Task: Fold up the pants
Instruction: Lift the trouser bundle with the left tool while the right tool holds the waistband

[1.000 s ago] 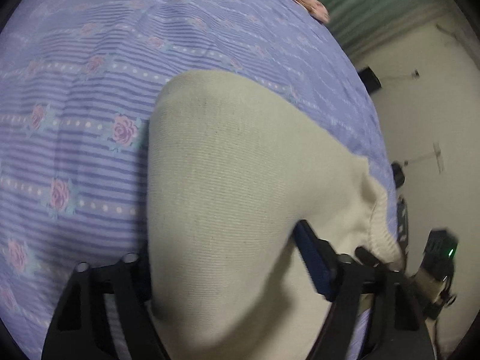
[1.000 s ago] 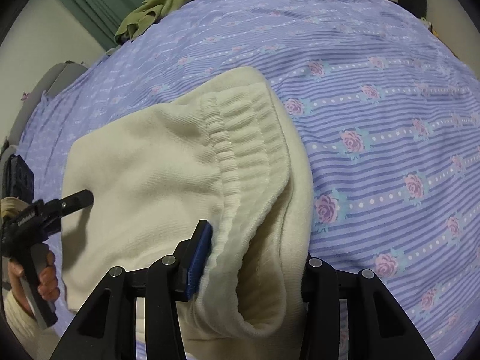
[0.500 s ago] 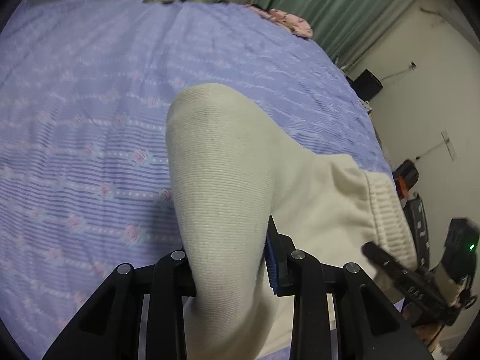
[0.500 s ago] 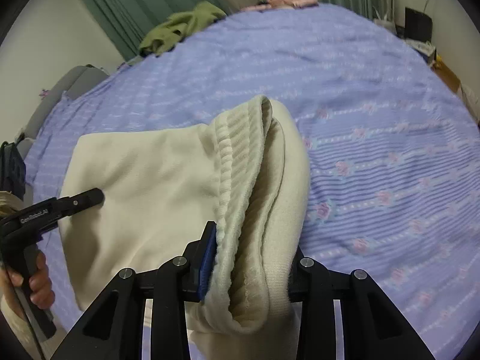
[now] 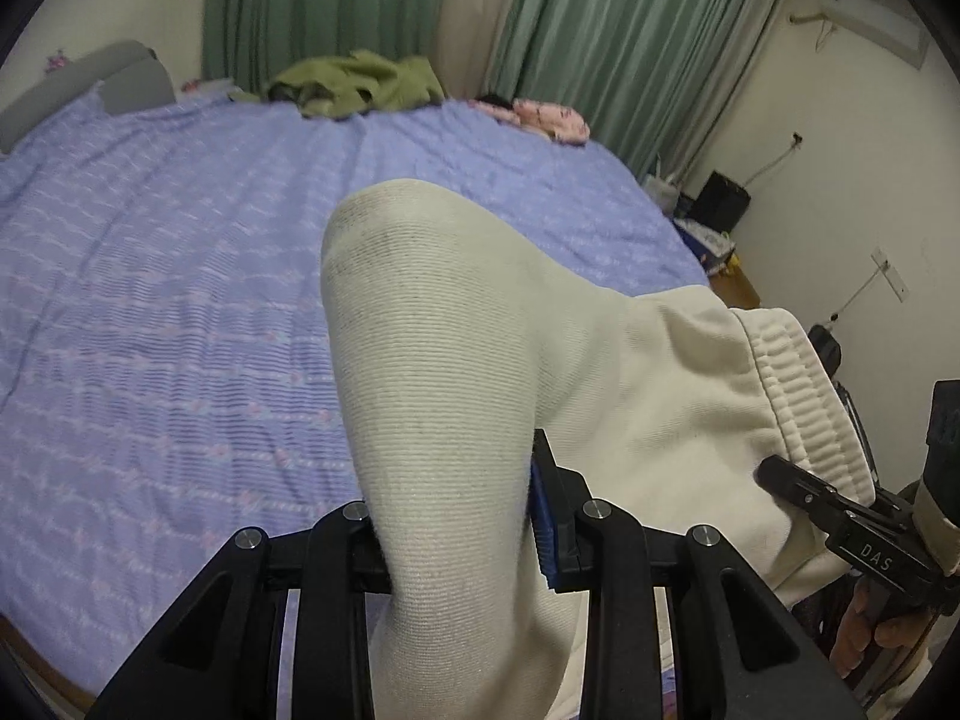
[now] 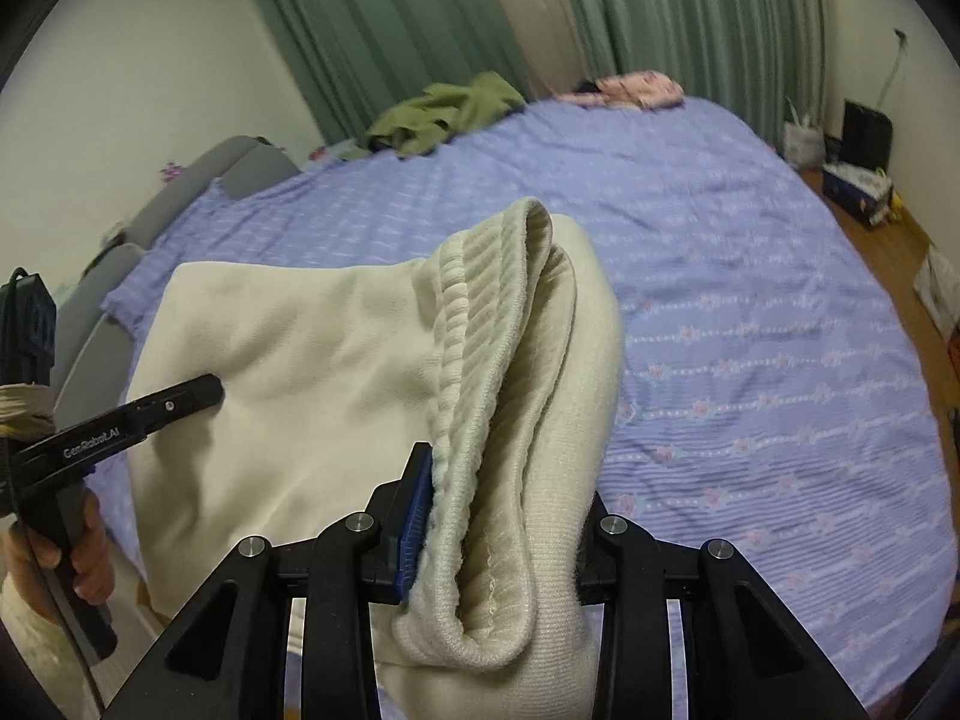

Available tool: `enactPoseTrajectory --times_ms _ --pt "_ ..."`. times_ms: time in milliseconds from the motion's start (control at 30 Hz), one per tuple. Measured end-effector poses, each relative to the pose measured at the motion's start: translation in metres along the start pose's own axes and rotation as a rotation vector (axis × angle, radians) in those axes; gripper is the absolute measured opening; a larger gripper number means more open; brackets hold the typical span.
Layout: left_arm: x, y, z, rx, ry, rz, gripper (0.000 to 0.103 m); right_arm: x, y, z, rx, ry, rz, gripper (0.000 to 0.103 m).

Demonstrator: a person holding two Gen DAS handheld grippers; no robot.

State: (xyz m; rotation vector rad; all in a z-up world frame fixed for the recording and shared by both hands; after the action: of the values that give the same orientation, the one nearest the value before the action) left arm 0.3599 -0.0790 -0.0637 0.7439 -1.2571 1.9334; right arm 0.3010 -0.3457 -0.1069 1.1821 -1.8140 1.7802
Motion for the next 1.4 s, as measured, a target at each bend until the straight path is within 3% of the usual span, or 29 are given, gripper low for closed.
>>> enactPoseTrajectory --times_ms 333,500,633,933,1200,1400 --pt "0.101 0.025 -0.014 0.021 -0.026 0.113 0.031 0.079 -0.001 -0.061 0.101 -0.016 0.104 0.035" --pt "0.139 0.031 -0.051 0.05 -0.003 0.167 0.031 0.097 -0.002 -0.106 0.158 -0.013 0.112 0.035" --pt "0.161 0.031 -0.091 0.03 0.018 0.159 0.031 0.104 -0.003 -0.154 0.192 0.018 0.13 0.035" --pt "0.196 0.011 -0.178 -0.136 0.026 0.111 0.031 0.091 0.005 -0.266 0.079 0.076 0.129 0.035" --pt "0.214 0.001 -0.236 -0.11 0.01 0.106 0.031 0.074 -0.001 -0.32 0.092 0.051 0.108 0.035" --pt "0.221 -0.004 -0.265 -0.08 -0.056 0.112 0.031 0.052 -0.014 -0.343 0.122 -0.021 0.093 0.035"
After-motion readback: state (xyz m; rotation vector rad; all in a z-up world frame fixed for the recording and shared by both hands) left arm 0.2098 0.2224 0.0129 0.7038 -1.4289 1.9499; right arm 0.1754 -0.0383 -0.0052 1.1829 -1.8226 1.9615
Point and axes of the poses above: each gripper's, at about its wrist camera, not at the fingertips, and x roughly against the way its jaws point, z to its right, y to its underside, the point moved 1 cm from there along -x, roughly the way its jaws point, and after that the axes turned 12 degrees about x, right-handed, at the moved point
